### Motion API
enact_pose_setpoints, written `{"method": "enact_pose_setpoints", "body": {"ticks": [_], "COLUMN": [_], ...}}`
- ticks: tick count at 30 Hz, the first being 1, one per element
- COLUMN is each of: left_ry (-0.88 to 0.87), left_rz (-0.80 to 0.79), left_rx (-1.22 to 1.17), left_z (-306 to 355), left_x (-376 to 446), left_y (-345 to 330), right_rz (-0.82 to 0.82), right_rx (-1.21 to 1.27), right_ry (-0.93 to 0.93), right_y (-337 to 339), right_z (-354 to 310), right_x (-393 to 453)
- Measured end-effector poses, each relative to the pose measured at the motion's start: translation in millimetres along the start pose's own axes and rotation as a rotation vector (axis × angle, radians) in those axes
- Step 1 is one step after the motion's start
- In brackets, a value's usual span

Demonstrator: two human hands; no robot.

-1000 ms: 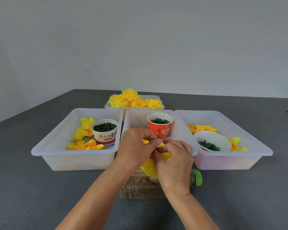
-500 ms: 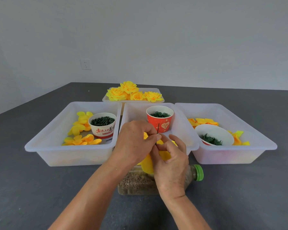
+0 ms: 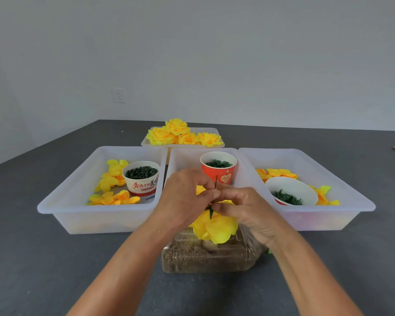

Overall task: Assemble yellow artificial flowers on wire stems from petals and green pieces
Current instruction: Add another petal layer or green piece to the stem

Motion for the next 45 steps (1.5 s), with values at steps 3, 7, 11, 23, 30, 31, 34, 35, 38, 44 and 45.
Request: {"method": "enact_pose_setpoints", "body": {"ticks": [3, 7, 11, 23, 30, 31, 34, 35, 38, 44, 45], "left_ry": [0.001, 0.007, 0.02, -0.012, -0.047, -0.051, -0.054, -0.056, -0.057, -0.047, -0.041], "left_rz": [-0.006, -0.005, 0.008, 0.029, 0.038, 0.042, 0.045, 0.046, 0.045, 0.05, 0.056], "left_rx": [0.002, -0.02, -0.02, -0.077, -0.109, -0.111, -0.099, -0.096, -0.086, -0.071, -0.08], "left_z": [0, -1, -2, -7, -8, -8, -8, -8, -6, -5, -5], "left_x": [-1, -1, -1, -3, -2, -2, -2, -2, -3, -2, -3], "left_y": [1, 0, -1, -3, -5, -4, -3, -3, -2, -3, -3], "right_rz": [-0.157, -0.258, -0.068, 0.315, 0.266, 0.272, 0.287, 0.29, 0.323, 0.435, 0.458], "right_rx": [-0.083, 0.005, -0.007, -0.183, -0.168, -0.176, -0.218, -0.232, -0.259, -0.285, -0.304], "right_ry": [0.011, 0.009, 0.013, 0.154, 0.12, 0.12, 0.107, 0.107, 0.119, 0.122, 0.133], "right_y": [5, 1, 3, -9, -10, -10, -11, -11, -11, -6, -7], "right_z": [-4, -8, 3, 15, 11, 12, 14, 14, 9, 2, 1], "right_x": [7, 7, 8, -8, -10, -9, -9, -9, -13, -16, -17]}}
Point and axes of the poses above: each hand's wrist, its own x-axis towards the middle knuckle, its own y-axis out of the back of the hand, z = x × y, the point moved 4 cm from there along x, towards the middle knuckle, and after that the axes turned 1 degree about -x, right-handed, at the moved point
